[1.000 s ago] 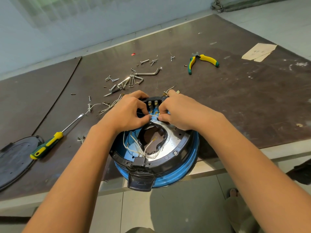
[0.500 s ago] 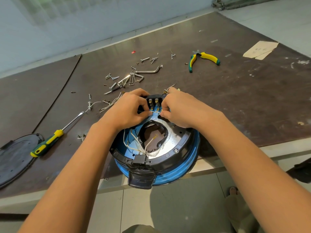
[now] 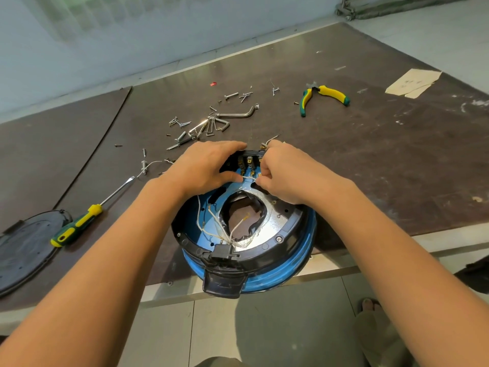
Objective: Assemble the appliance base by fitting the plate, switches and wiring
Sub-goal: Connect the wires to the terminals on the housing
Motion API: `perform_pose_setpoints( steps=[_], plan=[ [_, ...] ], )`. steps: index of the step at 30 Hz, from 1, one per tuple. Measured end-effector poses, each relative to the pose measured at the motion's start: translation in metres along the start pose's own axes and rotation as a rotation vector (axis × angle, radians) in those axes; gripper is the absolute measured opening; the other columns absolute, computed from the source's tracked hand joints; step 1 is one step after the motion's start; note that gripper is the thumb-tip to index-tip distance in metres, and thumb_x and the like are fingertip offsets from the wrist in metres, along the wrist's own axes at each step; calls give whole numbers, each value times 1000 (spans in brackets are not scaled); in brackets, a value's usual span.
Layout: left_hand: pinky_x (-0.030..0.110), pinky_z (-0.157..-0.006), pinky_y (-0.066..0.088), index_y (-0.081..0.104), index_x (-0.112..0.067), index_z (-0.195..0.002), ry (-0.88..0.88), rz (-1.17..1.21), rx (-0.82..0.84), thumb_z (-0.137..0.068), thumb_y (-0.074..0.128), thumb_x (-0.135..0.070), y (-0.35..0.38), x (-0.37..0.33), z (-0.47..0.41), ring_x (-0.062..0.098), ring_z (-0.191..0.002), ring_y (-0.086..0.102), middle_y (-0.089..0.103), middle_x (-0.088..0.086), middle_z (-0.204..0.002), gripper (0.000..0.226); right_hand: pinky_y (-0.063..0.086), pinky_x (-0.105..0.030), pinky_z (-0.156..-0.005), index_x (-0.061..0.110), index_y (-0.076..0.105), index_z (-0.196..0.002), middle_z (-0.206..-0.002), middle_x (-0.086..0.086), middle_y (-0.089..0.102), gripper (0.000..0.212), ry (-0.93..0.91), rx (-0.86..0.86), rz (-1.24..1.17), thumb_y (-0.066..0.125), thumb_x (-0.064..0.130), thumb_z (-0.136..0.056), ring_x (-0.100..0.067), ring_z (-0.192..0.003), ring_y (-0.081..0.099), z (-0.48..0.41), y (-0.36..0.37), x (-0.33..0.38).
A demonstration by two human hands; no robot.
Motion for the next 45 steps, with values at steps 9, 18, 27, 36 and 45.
perform_pose_setpoints(
  steps=[9, 18, 27, 36, 45],
  plan=[
    [44, -91, 51, 48, -18, -144, 42, 4, -74, -90, 68, -43, -1, -2, 4, 26, -117, 61, 63, 2, -133, 63, 39, -31, -71, 23, 52, -87, -104, -2, 45, 22, -18, -7, -4, 64, 39, -95, -20, -88, 54, 0, -1, 2],
    [39, -113, 38, 45, -24, -147, -37, 278, -20, -83, 79, -28, 4, 8, 5, 15, -133, 50, 53, -4, -146, 73, 39, -32, -69, 24, 56, -86, -104, -2, 44, 15, -22, 5, -23, 61, 32, -97, -21, -85, 54, 3, -2, 3],
    [40, -110, 42, 48, -23, -146, -56, 267, -24, -85, 78, -21, 6, 12, 5, 19, -129, 53, 58, -2, -141, 68, 43, -32, -71, 26, 57, -84, -108, -3, 48, 13, -35, 3, -31, 63, 32, -95, -23, -91, 57, 3, -2, 4],
    [32, -101, 46, 68, -21, -105, 95, 388, -175, -79, 82, -35, -10, -9, 10, 13, -118, 53, 53, 1, -129, 32, 36, -28, -66, 31, 59, -78, -97, 4, 41, 16, -42, 20, -64, 68, 29, -91, -19, -89, 54, 3, -1, 4],
    [42, -101, 49, 81, -19, -90, 97, 354, -84, -80, 81, -36, 0, -12, 8, 18, -123, 55, 53, 5, -136, 20, 42, -30, -74, 28, 68, -83, -104, 3, 45, 7, -54, 30, -98, 70, 26, -90, -19, -91, 56, 2, 0, 2]
  ],
)
Point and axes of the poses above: each hand's wrist, its own z-axis away from the middle knuckle, its own y-axis out of the palm, x = y × z, the point moved 9 cm from there along -z, towards the middle knuckle
